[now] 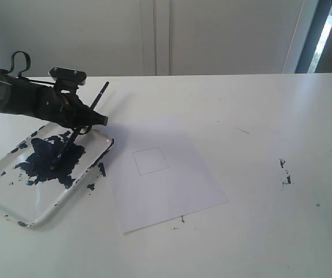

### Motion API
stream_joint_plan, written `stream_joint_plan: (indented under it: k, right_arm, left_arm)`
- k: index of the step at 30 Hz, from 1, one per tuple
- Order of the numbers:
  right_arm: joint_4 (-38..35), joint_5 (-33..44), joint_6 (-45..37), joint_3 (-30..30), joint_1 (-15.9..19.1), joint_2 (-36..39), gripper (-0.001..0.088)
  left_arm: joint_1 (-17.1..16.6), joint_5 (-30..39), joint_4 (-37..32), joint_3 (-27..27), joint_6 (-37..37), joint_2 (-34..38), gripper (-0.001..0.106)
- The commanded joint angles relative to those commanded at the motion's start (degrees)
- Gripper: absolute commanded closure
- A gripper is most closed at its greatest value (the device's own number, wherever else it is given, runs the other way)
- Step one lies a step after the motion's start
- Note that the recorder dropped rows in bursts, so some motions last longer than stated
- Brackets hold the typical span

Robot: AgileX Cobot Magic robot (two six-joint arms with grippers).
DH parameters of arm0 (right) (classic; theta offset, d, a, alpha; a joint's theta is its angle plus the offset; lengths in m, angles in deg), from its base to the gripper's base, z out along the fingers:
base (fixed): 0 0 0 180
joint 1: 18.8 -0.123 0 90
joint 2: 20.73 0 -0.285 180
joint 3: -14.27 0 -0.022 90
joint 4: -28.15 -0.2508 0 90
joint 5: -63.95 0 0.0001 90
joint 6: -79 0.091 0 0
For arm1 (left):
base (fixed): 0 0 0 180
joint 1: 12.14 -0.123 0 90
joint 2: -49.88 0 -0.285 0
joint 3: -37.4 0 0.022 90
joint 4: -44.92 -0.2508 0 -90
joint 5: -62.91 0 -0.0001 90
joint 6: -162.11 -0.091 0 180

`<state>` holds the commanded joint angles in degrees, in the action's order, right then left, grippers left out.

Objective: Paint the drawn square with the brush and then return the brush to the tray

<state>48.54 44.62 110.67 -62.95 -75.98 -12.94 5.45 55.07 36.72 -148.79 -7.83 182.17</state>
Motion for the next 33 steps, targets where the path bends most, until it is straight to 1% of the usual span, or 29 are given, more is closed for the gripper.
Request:
stream_joint_plan:
  k: [6, 9, 11, 16, 19, 22, 24, 27, 33]
  right_arm:
    - [0.00, 0.00, 0.00, 0.00, 0.00, 0.00, 0.0868]
    - [0.00, 0.00, 0.00, 0.00, 0.00, 0.00, 0.0868]
    - [0.00, 0.00, 0.00, 0.00, 0.00, 0.00, 0.0868]
    - [0.00, 0.00, 0.00, 0.00, 0.00, 0.00, 0.0868]
    - [0.00, 0.00, 0.00, 0.00, 0.00, 0.00, 0.0868]
    - [0.00, 0.00, 0.00, 0.00, 0.00, 0.00, 0.0868]
    - [0.00, 0.00, 0.00, 0.00, 0.00, 0.00, 0.0868]
    - [0.00, 0.00, 0.00, 0.00, 0.00, 0.00, 0.0868]
    - [0.00, 0.00, 0.00, 0.00, 0.00, 0.00, 0.0868]
  left_arm:
    - [2.40, -3.99, -0.23, 0.00, 0.00, -1.44, 0.105]
    - [2.50, -4.12, 0.44, 0.00, 0.78, -3.16, 0.105]
    - [2.50, -2.03, 2.74, 0.00, 0.76, -4.61, 0.105]
    - [2.50, 6.31, 3.13, 0.00, 0.41, -7.95, 0.105]
    - [2.50, 8.85, 3.13, 0.00, 0.83, -9.26, 0.105]
    - [2.39, 9.92, 3.17, 0.00, 2.82, -10.03, 0.105]
    - [1.96, 10.37, 3.17, 0.00, 5.52, -10.30, 0.105]
    - [0.50, 11.49, 3.17, 0.00, 11.57, -10.55, 0.105]
    - [-3.81, 15.50, 3.17, 0.00, 26.38, -10.91, 0.105]
